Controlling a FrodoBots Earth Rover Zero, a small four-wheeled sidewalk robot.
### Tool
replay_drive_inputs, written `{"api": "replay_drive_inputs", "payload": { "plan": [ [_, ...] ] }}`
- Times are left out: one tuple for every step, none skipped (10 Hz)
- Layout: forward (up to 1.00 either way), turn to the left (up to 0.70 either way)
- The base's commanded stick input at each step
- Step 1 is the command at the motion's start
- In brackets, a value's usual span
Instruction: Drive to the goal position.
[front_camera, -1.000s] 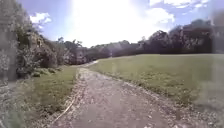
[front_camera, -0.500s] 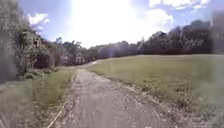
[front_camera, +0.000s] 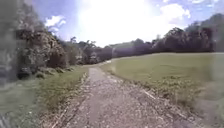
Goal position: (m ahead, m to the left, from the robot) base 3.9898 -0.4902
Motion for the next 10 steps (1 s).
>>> {"api": "replay_drive_inputs", "payload": {
  "plan": [
    [0.7, 0.0],
    [0.7, 0.0],
    [0.7, 0.0],
    [0.7, 0.0],
    [0.7, 0.0],
    [0.7, 0.0],
    [0.7, 0.0],
    [0.7, 0.0],
    [0.7, 0.0],
    [0.7, 0.0]
  ]
}}
